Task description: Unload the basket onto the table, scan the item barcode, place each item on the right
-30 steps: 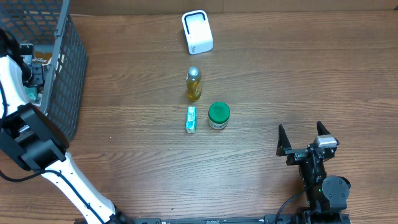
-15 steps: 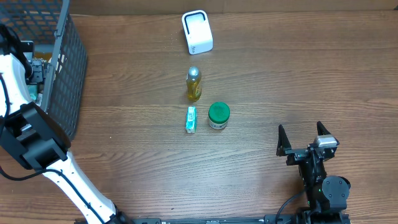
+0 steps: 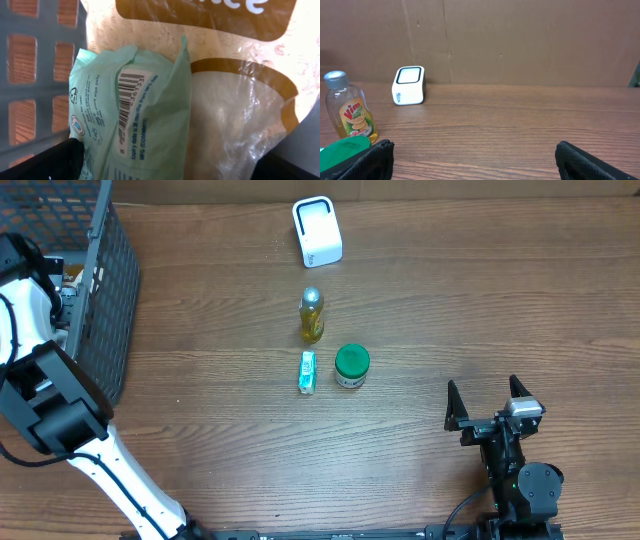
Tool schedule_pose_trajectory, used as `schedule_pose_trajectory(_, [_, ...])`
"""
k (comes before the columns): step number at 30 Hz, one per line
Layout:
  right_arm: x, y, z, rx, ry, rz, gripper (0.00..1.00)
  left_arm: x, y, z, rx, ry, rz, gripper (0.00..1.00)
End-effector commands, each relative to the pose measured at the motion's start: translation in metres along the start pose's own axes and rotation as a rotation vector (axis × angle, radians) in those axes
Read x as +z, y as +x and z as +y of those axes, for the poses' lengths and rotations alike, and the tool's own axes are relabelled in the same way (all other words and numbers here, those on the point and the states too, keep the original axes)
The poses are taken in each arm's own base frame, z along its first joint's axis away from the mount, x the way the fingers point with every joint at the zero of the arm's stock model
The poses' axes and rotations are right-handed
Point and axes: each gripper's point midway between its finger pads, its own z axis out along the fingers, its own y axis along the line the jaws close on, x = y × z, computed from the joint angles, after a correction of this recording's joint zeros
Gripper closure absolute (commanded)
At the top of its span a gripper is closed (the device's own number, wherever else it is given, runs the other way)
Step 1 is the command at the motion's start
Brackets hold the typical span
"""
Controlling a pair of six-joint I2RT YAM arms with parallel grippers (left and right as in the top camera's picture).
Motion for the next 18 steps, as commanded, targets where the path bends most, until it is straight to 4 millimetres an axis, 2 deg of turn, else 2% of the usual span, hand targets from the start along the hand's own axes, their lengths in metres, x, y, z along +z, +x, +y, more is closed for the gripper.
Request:
schedule_pose_trajectory(1, [0.000,0.004,0.001,-0.001,-0.003,0.004,0.00,0.014,0.026,-0.006,0.023,0.027,0.066,0.04])
schedule_pose_trajectory(6, [0.000,0.004,0.001,-0.001,-0.003,0.004,0.00,0.008,0.018,-0.002,0.018,0.017,0.045,0.41])
schedule_pose_trajectory(10, [0.000,0.004,0.001,-0.001,-0.003,0.004,0.00,-0.013,0.001,0.008,-0.033,-0.002,0.000,0.57])
schedule_pose_trajectory(12, [0.000,0.004,0.001,-0.001,-0.003,0.004,0.00,-0.032,-0.015,0.016,-0.083,-0.019,-0.044,0.62])
schedule_pose_trajectory(14, [0.000,0.004,0.001,-0.001,-0.003,0.004,0.00,-0.063,-0.036,0.024,-0.124,-0.027,-0.119,0.71])
schedule_pose_trajectory(18, [0.000,0.004,0.001,-0.001,-0.002,0.004,0.00,-0.127,-0.070,0.034,-0.146,0.012,-0.281,0.72])
